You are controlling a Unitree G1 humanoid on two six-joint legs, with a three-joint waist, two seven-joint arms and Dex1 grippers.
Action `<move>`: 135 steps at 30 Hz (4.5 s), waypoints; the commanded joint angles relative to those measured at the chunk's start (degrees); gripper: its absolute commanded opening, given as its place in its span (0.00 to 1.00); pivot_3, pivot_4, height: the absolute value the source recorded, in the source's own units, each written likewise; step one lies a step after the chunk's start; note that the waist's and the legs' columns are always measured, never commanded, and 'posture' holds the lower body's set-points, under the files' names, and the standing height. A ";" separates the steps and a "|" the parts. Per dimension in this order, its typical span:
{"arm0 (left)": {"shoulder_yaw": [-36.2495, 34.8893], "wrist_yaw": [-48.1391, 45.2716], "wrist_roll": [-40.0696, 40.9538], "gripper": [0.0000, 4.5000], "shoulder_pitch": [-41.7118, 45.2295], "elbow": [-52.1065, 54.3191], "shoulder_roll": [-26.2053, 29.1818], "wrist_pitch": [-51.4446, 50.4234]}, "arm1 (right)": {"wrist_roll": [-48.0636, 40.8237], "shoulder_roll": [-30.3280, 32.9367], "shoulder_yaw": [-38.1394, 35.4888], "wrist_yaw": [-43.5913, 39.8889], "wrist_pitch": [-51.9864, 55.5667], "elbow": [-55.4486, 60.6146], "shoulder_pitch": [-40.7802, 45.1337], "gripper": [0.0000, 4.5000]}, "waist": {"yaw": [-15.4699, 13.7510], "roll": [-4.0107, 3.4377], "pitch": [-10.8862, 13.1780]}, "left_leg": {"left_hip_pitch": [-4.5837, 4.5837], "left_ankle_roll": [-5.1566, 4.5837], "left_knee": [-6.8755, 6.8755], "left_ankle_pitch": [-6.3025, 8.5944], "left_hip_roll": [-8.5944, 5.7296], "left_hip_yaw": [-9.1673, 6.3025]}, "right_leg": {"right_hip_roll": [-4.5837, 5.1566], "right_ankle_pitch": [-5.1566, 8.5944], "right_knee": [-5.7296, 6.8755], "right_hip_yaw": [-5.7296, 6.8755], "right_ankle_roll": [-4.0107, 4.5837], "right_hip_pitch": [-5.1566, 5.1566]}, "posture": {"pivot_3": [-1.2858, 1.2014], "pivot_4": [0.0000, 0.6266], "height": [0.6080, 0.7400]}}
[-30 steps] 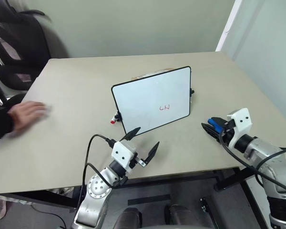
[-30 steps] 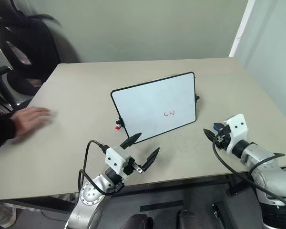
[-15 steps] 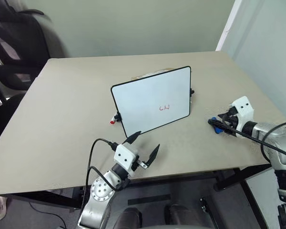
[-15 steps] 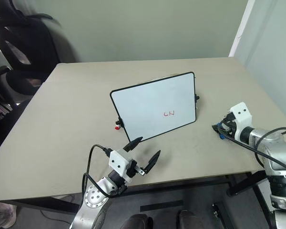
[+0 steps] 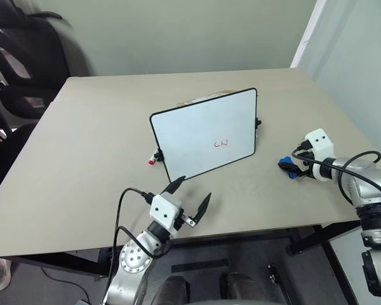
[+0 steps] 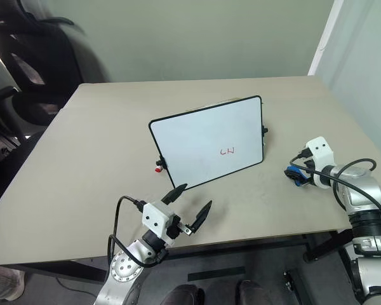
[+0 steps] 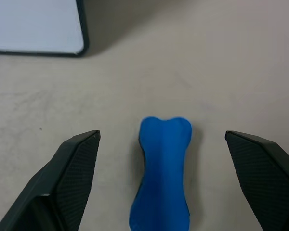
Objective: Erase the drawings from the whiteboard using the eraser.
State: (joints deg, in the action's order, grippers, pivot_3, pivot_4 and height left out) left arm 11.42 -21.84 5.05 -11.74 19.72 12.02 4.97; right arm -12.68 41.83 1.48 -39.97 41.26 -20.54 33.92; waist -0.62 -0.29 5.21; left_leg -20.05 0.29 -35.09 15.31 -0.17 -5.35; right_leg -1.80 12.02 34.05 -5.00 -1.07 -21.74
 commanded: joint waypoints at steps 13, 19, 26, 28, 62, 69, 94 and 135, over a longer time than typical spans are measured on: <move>-0.08 0.69 0.19 1.00 -1.17 3.84 0.04 1.30 | 4.03 -1.24 1.49 -2.86 -1.45 -9.94 5.34 0.72 | 0.02 -0.02 0.00 | 0.01 0.02 0.00 0.01 0.01 0.00 | 0.00 -0.17 0.00 0.00 0.28 -0.02 | 0.52 0.24 0.99; -0.13 0.84 0.18 1.00 -1.80 4.38 0.11 1.34 | 4.39 -0.76 0.67 -2.96 -1.33 -6.51 4.30 0.34 | 0.04 -0.03 0.00 | 0.01 0.04 -0.01 0.02 0.00 0.00 | -0.01 -0.19 -0.02 0.00 0.31 -0.02 | 0.52 0.24 0.99; -0.06 1.18 0.11 1.00 -3.30 5.97 0.30 1.13 | -1.89 0.63 -5.19 -2.32 6.71 22.42 -3.07 0.34 | 0.01 -0.10 0.02 | -0.04 0.08 0.00 0.04 0.00 0.02 | -0.01 -0.13 -0.03 0.01 0.34 -0.05 | 0.52 0.24 0.99; -0.16 1.24 0.15 1.00 -3.49 6.31 0.37 0.91 | -3.98 -1.54 -4.60 -1.51 9.48 29.85 -3.23 0.34 | 0.31 -0.07 0.03 | -0.02 0.12 0.01 0.06 0.00 0.04 | -0.04 -0.07 -0.03 0.01 0.32 -0.05 | 0.52 0.24 0.99; -0.92 2.05 0.47 1.00 -6.00 10.30 1.55 -0.56 | 8.10 -22.64 14.03 6.54 7.97 7.14 15.57 0.34 | 0.42 -0.06 -0.08 | -0.06 0.44 0.10 0.20 0.03 -0.02 | -0.02 -0.61 -0.02 0.06 0.84 -0.83 | 0.52 0.24 0.99; -0.79 2.00 0.58 1.00 -5.62 10.08 1.64 -0.77 | 7.47 -22.93 13.51 5.71 10.41 11.92 19.66 0.34 | 0.44 -0.06 -0.07 | -0.16 0.47 0.11 0.21 0.02 -0.01 | -0.02 -0.70 -0.01 0.07 0.98 -0.99 | 0.52 0.24 0.99; -1.01 2.17 0.43 1.00 -4.36 8.75 1.35 -0.37 | 10.05 -22.64 15.01 5.78 12.99 6.43 20.00 0.34 | 0.43 -0.02 -0.09 | -0.15 0.50 0.12 0.21 0.04 -0.01 | -0.02 -0.85 -0.02 0.09 0.99 -1.07 | 0.52 0.24 0.99; -0.41 2.41 -0.14 1.00 -3.91 8.40 0.78 -0.31 | 8.08 -24.45 15.40 4.05 19.51 -1.51 22.69 0.17 | 0.41 0.00 -0.10 | -0.09 0.51 0.13 0.22 0.04 -0.01 | -0.02 -0.81 -0.04 0.11 1.07 -1.11 | 0.52 0.24 0.99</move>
State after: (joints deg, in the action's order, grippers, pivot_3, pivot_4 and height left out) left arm 10.88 -19.61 4.90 -15.73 26.94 13.03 3.79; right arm -5.21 17.09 16.45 -35.32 61.80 -21.64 54.92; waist -0.20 -0.29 5.10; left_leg -20.14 0.83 -34.96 15.55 -0.12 -5.35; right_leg -1.82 11.21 34.03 -4.89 0.00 -22.85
